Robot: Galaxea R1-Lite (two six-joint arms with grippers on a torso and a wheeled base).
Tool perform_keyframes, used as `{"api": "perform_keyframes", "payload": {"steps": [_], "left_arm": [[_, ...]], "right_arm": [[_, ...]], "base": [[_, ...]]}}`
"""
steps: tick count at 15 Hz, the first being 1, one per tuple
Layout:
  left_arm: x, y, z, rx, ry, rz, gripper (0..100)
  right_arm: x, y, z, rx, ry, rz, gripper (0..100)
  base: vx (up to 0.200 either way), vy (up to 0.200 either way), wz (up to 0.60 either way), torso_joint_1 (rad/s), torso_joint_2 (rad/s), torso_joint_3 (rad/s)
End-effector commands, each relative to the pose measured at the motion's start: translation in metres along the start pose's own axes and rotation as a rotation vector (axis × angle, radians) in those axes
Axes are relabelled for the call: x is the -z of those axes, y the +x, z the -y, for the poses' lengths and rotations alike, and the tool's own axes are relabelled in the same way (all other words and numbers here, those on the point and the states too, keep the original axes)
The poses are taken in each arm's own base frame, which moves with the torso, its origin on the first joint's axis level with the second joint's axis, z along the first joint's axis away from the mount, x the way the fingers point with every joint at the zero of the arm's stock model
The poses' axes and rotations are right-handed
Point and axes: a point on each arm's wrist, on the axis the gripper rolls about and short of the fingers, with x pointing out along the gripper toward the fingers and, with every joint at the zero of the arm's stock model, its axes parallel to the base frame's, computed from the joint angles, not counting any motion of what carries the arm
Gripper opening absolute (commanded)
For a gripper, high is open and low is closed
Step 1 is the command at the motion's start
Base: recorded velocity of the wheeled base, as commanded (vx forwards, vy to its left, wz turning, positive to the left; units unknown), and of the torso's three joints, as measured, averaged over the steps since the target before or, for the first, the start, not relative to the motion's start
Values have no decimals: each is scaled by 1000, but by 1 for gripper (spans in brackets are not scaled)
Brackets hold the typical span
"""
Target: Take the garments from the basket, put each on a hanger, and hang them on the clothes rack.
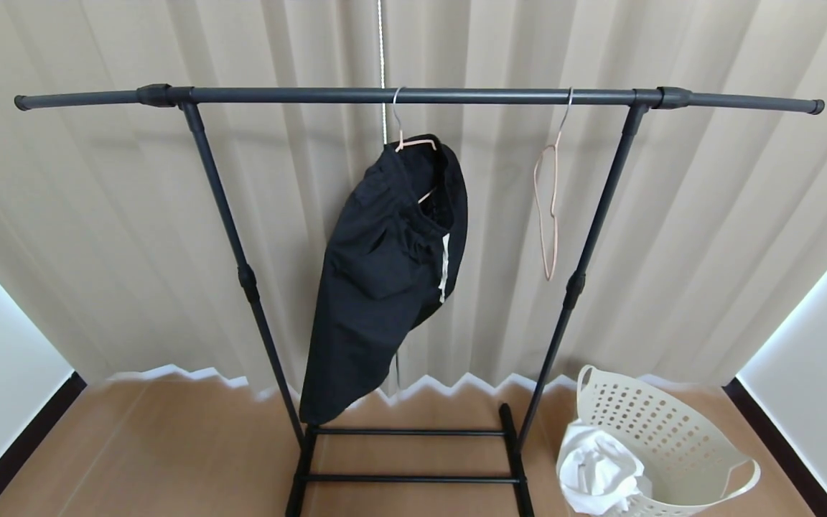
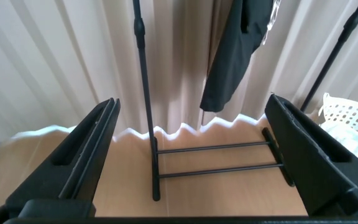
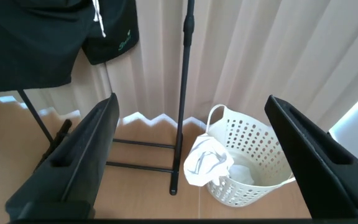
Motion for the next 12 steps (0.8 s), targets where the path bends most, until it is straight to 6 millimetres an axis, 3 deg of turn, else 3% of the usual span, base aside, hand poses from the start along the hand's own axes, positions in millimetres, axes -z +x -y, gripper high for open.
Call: {"api": "perform_keyframes", "payload": {"steps": [1, 12], "left_arm": [[0, 0, 0, 0, 0, -1, 100], [0, 0, 0, 0, 0, -1, 100]], "right_arm": [[0, 0, 0, -1, 0, -2, 100], [0, 0, 0, -1, 0, -2, 100]], "base": [[0, 0, 0, -217, 554, 334], [0, 0, 0, -179, 514, 333]]}}
